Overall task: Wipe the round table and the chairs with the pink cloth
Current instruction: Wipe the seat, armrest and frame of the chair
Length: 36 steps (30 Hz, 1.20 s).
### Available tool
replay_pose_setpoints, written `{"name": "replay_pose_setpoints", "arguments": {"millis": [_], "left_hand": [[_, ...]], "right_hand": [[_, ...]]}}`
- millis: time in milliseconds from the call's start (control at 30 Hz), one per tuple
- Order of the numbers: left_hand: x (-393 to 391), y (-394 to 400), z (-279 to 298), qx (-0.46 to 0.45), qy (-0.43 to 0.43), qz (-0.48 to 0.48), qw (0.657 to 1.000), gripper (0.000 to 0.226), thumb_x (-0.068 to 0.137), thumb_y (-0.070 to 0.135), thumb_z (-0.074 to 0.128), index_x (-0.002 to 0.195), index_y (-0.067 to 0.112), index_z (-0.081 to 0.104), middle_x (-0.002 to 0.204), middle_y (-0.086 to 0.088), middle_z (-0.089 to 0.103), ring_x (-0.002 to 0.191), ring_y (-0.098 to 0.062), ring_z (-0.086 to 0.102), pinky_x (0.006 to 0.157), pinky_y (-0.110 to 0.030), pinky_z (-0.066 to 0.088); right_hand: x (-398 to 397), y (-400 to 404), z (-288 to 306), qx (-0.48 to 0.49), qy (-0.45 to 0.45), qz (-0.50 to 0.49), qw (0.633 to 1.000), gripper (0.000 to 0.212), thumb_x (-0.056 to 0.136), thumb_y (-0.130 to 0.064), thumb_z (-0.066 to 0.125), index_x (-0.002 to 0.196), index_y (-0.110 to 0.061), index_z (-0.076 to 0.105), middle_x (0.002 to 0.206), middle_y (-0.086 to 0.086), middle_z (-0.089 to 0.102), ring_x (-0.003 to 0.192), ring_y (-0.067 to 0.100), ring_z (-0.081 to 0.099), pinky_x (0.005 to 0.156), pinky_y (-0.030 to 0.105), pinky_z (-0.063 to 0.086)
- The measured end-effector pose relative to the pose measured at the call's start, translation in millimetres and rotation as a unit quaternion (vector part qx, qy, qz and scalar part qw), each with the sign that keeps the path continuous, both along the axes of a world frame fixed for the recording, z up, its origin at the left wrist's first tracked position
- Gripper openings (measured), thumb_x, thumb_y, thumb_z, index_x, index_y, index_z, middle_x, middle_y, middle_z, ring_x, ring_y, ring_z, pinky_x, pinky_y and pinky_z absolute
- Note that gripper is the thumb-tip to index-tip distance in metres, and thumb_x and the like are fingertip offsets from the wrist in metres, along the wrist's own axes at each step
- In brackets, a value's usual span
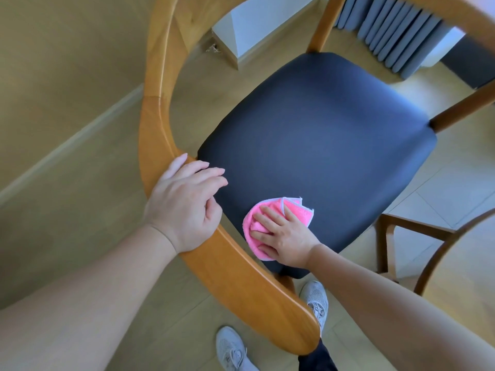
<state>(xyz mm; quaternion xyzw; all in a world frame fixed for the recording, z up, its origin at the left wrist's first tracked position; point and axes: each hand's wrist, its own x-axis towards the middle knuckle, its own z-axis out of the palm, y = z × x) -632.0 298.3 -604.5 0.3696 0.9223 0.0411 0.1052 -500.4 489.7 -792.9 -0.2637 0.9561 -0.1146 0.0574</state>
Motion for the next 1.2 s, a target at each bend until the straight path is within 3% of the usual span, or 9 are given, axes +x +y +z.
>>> {"name": "replay_pose_setpoints", "arguments": {"millis": [167,267,333,400,500,667,767,933,1200], "left_hand": [[0,0,0,-0.001,0.001,-0.002,1.000,0.041,0.078,0.015,0.044,0.109,0.013,0.071,0.123,-0.001,0.065,0.120,-0.026,0.054,0.115,-0.045,0.024],[0,0,-1,0.005,0.005,-0.001,1.000,0.043,0.078,0.016,0.042,0.109,0.013,0.071,0.122,-0.002,0.065,0.119,-0.026,0.055,0.115,-0.045,0.024],[0,-1,-2,0.008,0.011,-0.004,1.000,0.045,0.078,0.018,0.038,0.108,0.012,0.071,0.122,-0.002,0.066,0.118,-0.026,0.055,0.114,-0.045,0.024],[-1,-1,-3,0.012,0.013,-0.008,1.000,0.047,0.079,0.019,0.036,0.108,0.012,0.071,0.121,-0.002,0.066,0.118,-0.027,0.056,0.114,-0.046,0.025],[-1,-1,-3,0.010,0.012,-0.011,1.000,0.047,0.079,0.020,0.035,0.109,0.012,0.071,0.121,-0.002,0.066,0.118,-0.026,0.055,0.114,-0.047,0.025],[-1,-2,-3,0.005,0.010,-0.010,1.000,0.047,0.079,0.020,0.036,0.110,0.013,0.071,0.122,-0.002,0.065,0.119,-0.026,0.055,0.114,-0.047,0.025],[-2,-1,-3,0.001,0.007,-0.013,1.000,0.048,0.080,0.021,0.034,0.110,0.013,0.071,0.123,-0.001,0.065,0.119,-0.026,0.055,0.114,-0.047,0.024],[-2,-1,-2,-0.005,0.009,-0.017,1.000,0.048,0.081,0.023,0.033,0.110,0.014,0.071,0.123,-0.002,0.065,0.119,-0.026,0.055,0.114,-0.048,0.024],[-3,0,-1,-0.020,0.012,-0.037,0.999,0.046,0.081,0.022,0.036,0.111,0.015,0.071,0.124,-0.002,0.064,0.120,-0.027,0.053,0.114,-0.051,0.022]], "right_hand": [[-21,38,7,-0.031,0.019,-0.036,0.999,0.060,0.065,-0.006,0.084,0.122,-0.008,0.065,0.126,0.018,0.061,0.114,0.040,0.059,0.086,0.056,0.052],[-36,83,9,-0.033,0.025,-0.112,0.993,0.061,0.055,0.013,0.083,0.113,0.003,0.068,0.117,0.028,0.063,0.104,0.050,0.060,0.077,0.063,0.050],[-45,119,6,-0.023,0.014,-0.174,0.984,0.057,0.062,0.020,0.074,0.116,0.006,0.065,0.121,0.032,0.058,0.109,0.056,0.055,0.085,0.066,0.044],[-51,152,6,0.008,-0.018,-0.246,0.969,0.053,0.071,0.018,0.068,0.122,0.006,0.060,0.129,0.032,0.053,0.119,0.055,0.048,0.098,0.062,0.039],[-52,170,4,0.008,-0.017,-0.300,0.954,0.045,0.079,0.007,0.069,0.123,0.002,0.061,0.128,0.028,0.055,0.119,0.054,0.048,0.093,0.065,0.042],[-54,142,-4,0.007,-0.023,-0.359,0.933,0.050,0.097,-0.045,0.048,0.142,-0.026,0.043,0.155,0.012,0.029,0.142,0.037,0.023,0.110,0.059,0.019],[-57,138,-11,0.001,-0.027,-0.370,0.929,0.042,0.102,-0.029,0.038,0.142,-0.018,0.045,0.152,0.008,0.037,0.141,0.034,0.026,0.111,0.052,0.025],[-39,113,1,-0.054,0.001,-0.295,0.954,0.047,0.082,0.012,0.061,0.128,-0.002,0.060,0.130,0.021,0.058,0.120,0.045,0.053,0.093,0.058,0.047],[68,10,9,-0.093,-0.051,-0.026,0.994,0.053,0.063,-0.022,0.090,0.113,-0.019,0.071,0.129,0.005,0.061,0.120,0.029,0.057,0.091,0.053,0.050]]}}
